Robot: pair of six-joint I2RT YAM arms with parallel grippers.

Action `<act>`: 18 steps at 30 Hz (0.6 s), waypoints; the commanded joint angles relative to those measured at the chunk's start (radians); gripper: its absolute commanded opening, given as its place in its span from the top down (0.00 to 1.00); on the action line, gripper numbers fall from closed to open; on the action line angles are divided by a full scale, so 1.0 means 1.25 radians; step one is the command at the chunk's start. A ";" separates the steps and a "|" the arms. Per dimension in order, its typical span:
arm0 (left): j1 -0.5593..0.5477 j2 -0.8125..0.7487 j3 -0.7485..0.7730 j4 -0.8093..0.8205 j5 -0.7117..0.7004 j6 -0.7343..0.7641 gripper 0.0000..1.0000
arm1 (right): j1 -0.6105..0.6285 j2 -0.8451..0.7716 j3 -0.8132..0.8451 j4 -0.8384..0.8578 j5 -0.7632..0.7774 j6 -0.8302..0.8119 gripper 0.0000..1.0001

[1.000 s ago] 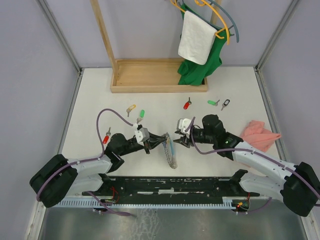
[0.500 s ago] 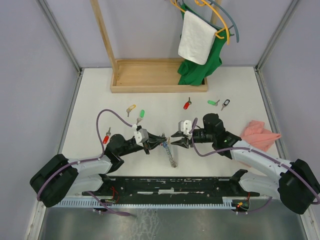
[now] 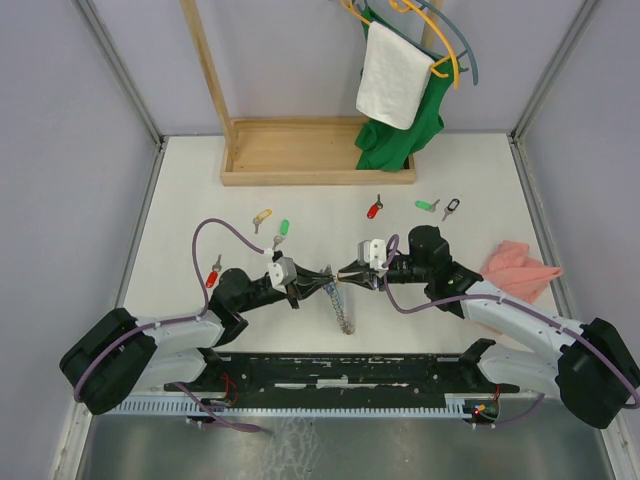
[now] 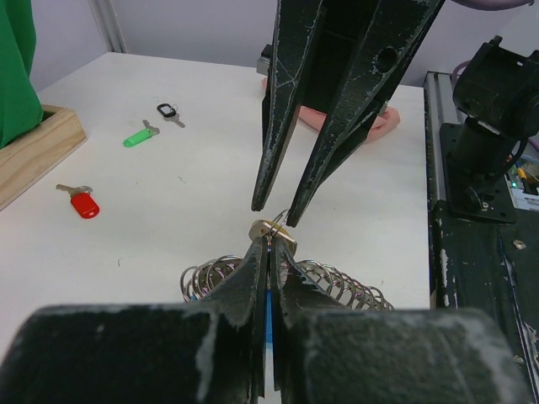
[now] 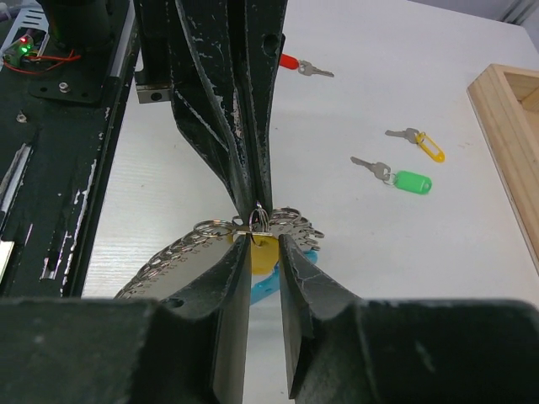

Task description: Put the keys on the keyring

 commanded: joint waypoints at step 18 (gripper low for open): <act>0.004 -0.043 0.035 -0.004 0.013 0.002 0.97 | 0.014 0.038 0.215 -0.346 0.019 -0.113 0.99</act>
